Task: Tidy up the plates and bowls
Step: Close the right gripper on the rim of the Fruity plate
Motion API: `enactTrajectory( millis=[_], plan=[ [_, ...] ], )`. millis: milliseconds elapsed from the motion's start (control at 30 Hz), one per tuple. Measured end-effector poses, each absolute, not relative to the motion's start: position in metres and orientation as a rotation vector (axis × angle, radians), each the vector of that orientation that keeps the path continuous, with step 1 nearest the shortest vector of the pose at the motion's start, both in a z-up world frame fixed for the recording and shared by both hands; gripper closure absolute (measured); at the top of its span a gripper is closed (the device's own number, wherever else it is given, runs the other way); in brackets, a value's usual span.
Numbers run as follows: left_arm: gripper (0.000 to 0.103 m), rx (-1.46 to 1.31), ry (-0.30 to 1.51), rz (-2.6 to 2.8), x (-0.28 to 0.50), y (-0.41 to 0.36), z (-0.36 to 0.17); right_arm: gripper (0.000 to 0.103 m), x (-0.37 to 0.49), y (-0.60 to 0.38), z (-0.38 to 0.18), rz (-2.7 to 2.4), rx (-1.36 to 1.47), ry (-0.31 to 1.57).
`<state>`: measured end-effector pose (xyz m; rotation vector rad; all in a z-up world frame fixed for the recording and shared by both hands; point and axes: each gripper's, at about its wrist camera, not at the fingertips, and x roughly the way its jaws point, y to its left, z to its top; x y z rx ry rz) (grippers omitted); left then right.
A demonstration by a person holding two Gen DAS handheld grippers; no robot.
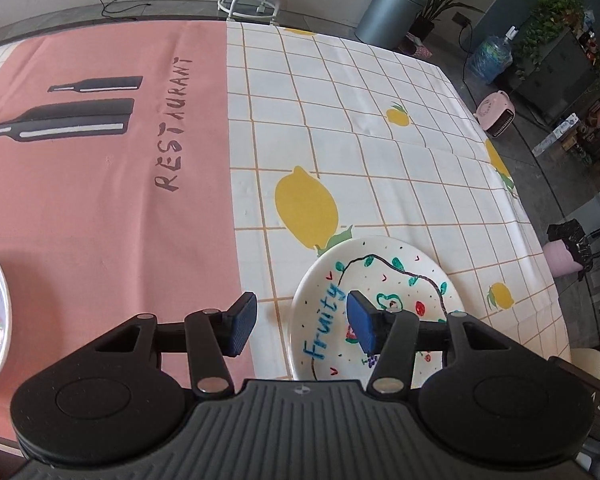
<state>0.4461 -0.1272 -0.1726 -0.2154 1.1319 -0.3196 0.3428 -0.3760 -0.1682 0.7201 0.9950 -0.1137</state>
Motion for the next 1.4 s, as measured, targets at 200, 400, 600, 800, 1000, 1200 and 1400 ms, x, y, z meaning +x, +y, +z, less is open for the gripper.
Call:
enactTrajectory(
  millis=[200, 400, 600, 800, 1000, 1200, 1400],
  plan=[
    [0.043, -0.269, 1.163, -0.38, 0.447, -0.126, -0.178, 0.027, 0.346, -0.374, -0.172, -0.05, 0.76, 0.998],
    [0.044, -0.258, 1.156, -0.366, 0.445, -0.13, -0.18, 0.028, 0.348, -0.364, -0.17, -0.02, 0.72, 0.992],
    [0.045, -0.294, 1.152, -0.35, 0.447, -0.129, -0.181, 0.029, 0.352, -0.369, -0.171, -0.062, 0.678, 0.971],
    [0.049, -0.432, 1.14, -0.372, 0.446, -0.115, -0.185, 0.037, 0.352, -0.383, -0.179, -0.027, 0.818, 0.959],
    [0.051, -0.417, 1.082, -0.386, 0.439, -0.115, -0.185, 0.052, 0.35, -0.39, -0.182, -0.039, 0.864, 0.96],
    [0.074, -0.444, 1.028, -0.383, 0.435, -0.108, -0.177, 0.069, 0.344, -0.391, -0.176, -0.055, 0.838, 0.952],
    [0.089, -0.633, 1.024, -0.341, 0.438, -0.079, -0.189, 0.078, 0.343, -0.389, -0.172, -0.031, 0.822, 0.947]
  ],
)
